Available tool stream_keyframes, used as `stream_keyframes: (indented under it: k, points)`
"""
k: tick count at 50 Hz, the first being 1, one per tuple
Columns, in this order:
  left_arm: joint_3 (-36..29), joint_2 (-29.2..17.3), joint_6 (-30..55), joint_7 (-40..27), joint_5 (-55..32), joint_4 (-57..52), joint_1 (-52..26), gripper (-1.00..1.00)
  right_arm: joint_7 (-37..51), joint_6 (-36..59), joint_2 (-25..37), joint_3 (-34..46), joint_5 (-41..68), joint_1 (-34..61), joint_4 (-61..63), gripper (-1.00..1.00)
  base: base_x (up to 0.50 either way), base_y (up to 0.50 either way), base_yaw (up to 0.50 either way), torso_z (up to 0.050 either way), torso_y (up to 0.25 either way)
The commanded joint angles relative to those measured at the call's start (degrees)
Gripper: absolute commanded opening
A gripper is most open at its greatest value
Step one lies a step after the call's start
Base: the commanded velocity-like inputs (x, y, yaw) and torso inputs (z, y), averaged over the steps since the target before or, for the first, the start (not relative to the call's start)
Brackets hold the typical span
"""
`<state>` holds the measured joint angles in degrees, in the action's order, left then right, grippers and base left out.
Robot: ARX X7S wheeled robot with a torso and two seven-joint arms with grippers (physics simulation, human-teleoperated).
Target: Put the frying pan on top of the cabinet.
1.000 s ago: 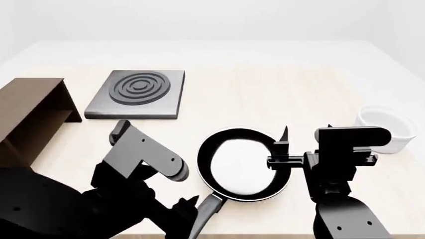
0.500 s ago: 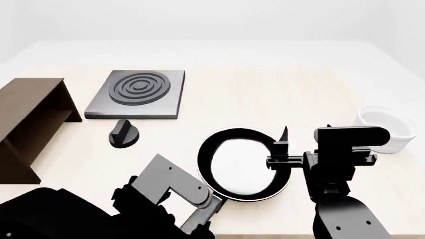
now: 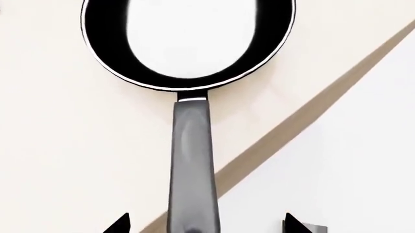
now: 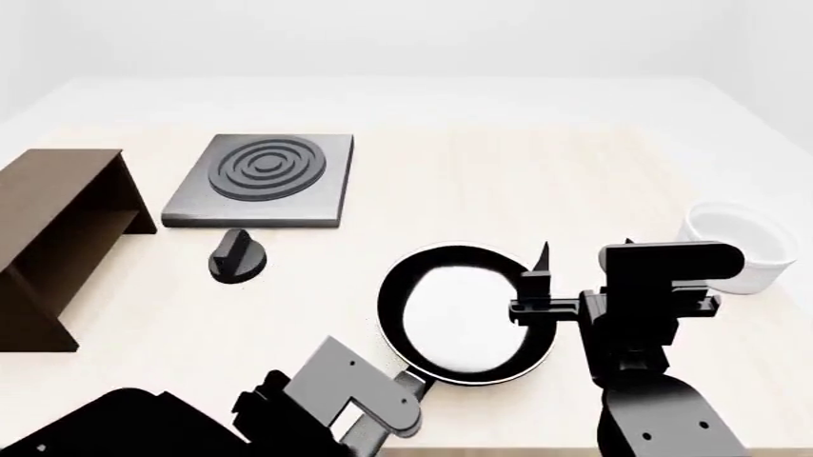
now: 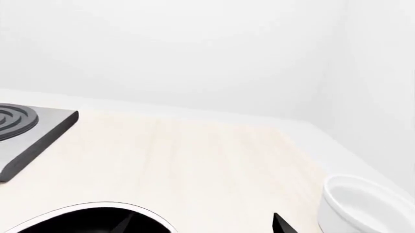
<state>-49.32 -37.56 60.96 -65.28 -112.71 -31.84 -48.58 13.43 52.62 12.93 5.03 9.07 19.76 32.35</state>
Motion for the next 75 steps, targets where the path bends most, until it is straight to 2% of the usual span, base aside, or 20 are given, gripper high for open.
stream_keyframes:
  k: [1,32,33,52,64,75]
  points:
    - [-1.5,0.9,0.7,2.2,3.5,2.7,1.7,1.0,0.4,0.3,0.1,-0.1,0.3,0.2,-0.1,1.0,0.0,0.0,0.0,0.0,0.0]
    - [-5.3,2.7,0.5,10.1,15.9,12.4,7.1,1.0,1.2,0.0,0.6,0.2,0.8,0.3,-0.4,1.0,0.0,0.0,0.0,0.0,0.0]
    - [-5.1,2.6,0.2,10.1,16.3,12.0,7.1,-1.0,1.2,0.0,0.6,0.2,0.8,0.3,-0.3,1.0,0.0,0.0,0.0,0.0,0.0]
    - [-5.1,2.0,-0.2,9.2,17.4,10.4,6.6,-1.0,1.7,-0.1,0.8,0.3,1.3,0.2,-0.3,1.0,0.0,0.0,0.0,0.0,0.0]
    - [0.7,-3.8,-1.3,5.8,11.4,4.5,0.6,-1.0,2.2,0.4,0.8,-0.7,1.9,0.4,0.1,1.0,0.0,0.0,0.0,0.0,0.0]
    - [4.7,-9.1,-2.4,7.2,9.2,5.1,-2.4,-1.0,2.5,0.3,1.0,-0.4,1.9,0.3,0.0,1.0,0.0,0.0,0.0,0.0,0.002]
